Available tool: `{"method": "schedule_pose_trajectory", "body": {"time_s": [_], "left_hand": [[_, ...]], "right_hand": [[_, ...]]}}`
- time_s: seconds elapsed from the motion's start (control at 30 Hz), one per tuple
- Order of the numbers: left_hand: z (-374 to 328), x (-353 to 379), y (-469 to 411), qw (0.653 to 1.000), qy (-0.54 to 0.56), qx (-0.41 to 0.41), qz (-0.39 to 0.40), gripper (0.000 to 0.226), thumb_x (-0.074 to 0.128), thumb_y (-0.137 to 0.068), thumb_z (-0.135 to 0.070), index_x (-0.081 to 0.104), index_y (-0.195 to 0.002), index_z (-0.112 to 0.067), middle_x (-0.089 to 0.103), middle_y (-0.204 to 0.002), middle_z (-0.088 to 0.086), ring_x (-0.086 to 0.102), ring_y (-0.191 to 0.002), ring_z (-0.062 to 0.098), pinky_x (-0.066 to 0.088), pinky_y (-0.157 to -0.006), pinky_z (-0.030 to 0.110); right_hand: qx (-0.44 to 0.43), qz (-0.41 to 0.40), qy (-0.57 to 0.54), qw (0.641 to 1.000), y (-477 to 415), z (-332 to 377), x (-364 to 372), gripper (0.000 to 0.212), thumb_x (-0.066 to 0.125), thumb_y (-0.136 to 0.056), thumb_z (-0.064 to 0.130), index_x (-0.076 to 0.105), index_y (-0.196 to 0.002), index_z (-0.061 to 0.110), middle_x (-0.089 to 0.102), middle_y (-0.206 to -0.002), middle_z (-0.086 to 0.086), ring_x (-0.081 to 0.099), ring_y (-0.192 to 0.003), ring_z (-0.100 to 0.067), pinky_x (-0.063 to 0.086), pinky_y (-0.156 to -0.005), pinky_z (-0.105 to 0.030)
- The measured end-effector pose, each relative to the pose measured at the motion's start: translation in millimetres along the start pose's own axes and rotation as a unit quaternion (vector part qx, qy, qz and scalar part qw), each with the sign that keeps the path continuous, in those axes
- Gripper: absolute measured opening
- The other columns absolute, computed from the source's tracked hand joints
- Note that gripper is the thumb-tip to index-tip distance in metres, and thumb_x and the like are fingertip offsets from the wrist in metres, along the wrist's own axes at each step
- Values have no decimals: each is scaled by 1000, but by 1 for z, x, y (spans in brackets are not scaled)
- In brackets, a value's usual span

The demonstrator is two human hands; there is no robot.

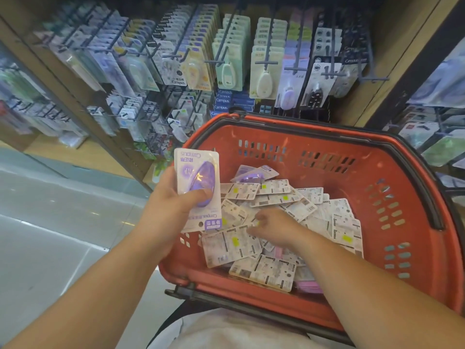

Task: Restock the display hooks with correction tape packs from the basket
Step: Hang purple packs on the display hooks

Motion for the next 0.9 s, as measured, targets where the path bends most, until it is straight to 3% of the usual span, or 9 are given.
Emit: {"method": "schedule_pose_trajectory", "body": {"time_s": [0.23,0.37,0.47,0.53,0.6,0.67,0.73,0.8,0.9], "left_hand": [[2,-8,7,1000,-4,-5,-13,53,81,-69,-10,64,-118,-21,79,-104,9,78,-86,29,64,-67,45],[0,-9,6,999,-34,17,-24,48,76,-86,6,63,-115,-29,77,-107,7,78,-95,33,65,-74,52],[-2,-4,4,997,-69,39,-21,49,79,-78,-6,64,-108,-40,76,-111,4,77,-100,29,63,-85,59],[-5,7,2,994,-92,51,-6,51,78,-73,-14,62,-111,-44,75,-115,-2,75,-105,23,61,-90,59],[-7,23,2,992,-112,58,22,51,78,-78,-12,61,-116,-42,77,-112,-12,75,-103,13,61,-93,54],[-6,40,1,989,-121,62,55,48,76,-84,-10,60,-115,-43,77,-110,-15,74,-103,11,60,-94,51],[-4,57,1,988,-122,56,77,46,74,-80,-16,61,-114,-44,77,-111,-12,74,-104,14,59,-94,49],[2,71,0,992,-80,33,94,44,74,-84,-12,61,-121,-32,78,-110,-5,74,-105,21,58,-95,48],[7,89,0,993,-6,-8,115,45,73,-88,-13,60,-131,-20,77,-119,8,72,-110,33,52,-104,63]], "right_hand": [[11,0,53,999,-3,8,17,26,77,-89,32,57,-93,16,57,-85,-2,56,-74,-21,44,-62,-30],[-25,-33,-104,994,13,28,-12,42,72,-91,17,38,-67,17,33,-66,-1,31,-55,-16,26,-51,-27],[-43,-71,-226,971,36,44,-49,27,66,-81,23,49,-79,2,49,-77,-11,48,-68,-20,37,-61,-33],[-58,-81,-302,948,54,52,-69,14,59,-81,18,63,-69,13,59,-73,-6,57,-69,-20,42,-61,-34],[-65,-75,-367,925,67,54,-80,43,53,-91,7,64,-53,23,62,-60,3,59,-56,-15,43,-50,-27],[-66,-71,-436,895,77,54,-83,39,55,-96,13,65,-59,22,65,-63,0,59,-53,-15,41,-45,-25],[-56,-33,-521,851,80,53,-75,30,64,-94,43,68,-75,20,68,-75,-7,60,-59,-19,44,-48,-26],[-34,-9,-597,801,80,49,-68,57,56,-87,71,66,-82,15,68,-79,-10,61,-63,-23,54,-55,-32],[-45,10,-667,744,82,43,-68,37,55,-102,41,64,-103,5,71,-89,-17,64,-67,-25,61,-59,-34]]}}
Point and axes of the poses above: each hand's wrist, its own y-axis away from the middle knuckle, its own x-axis out of the palm, z = x × y, the point moved 9 cm from there along -y, towards the middle knuckle
